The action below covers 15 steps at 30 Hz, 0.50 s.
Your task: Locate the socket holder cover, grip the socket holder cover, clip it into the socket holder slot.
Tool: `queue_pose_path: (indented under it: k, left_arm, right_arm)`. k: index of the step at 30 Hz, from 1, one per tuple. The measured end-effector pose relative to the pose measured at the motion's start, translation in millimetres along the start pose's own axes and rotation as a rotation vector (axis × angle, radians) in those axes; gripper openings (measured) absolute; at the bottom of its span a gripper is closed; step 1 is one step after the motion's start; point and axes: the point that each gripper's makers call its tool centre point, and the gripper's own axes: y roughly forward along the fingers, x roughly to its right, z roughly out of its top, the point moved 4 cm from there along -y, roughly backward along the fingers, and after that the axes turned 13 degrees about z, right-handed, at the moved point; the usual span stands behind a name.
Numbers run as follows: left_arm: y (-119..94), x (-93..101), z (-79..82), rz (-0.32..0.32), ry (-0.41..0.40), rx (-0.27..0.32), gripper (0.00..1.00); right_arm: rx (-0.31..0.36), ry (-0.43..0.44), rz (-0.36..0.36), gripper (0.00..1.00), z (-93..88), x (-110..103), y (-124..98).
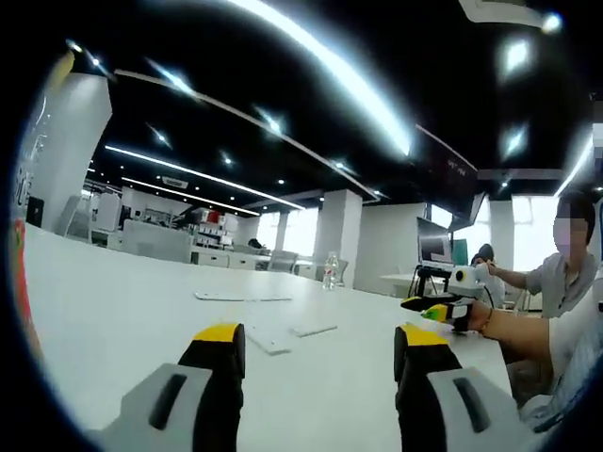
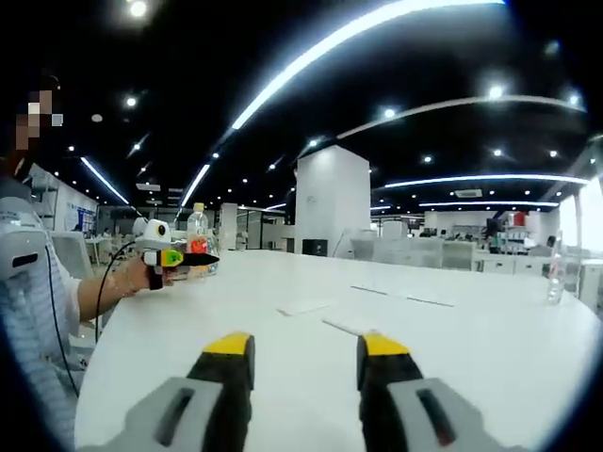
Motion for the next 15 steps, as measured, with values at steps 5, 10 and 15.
queue_pose_path:
  k: [5, 10, 15]
  left_arm:
    - [-2.4, -1.2, 2.9, 0.008, 0.0, 0.015, 0.66]
    - [-4.7, -6.7, 8.6, 0.024, -0.062, 0.044, 0.66]
    - [-5.7, -10.7, 9.6, 0.051, -0.059, 0.046, 0.66]
  right_arm:
    - [-0.002, -0.003, -0.029, 0.43, 0.5, 2.4, -2.8]
    - [-0.005, -0.002, -0.041, 0.42, 0.5, 2.6, -3.1]
    - [-0.019, -0.011, -0.033, 0.42, -0.2, 0.8, -1.7]
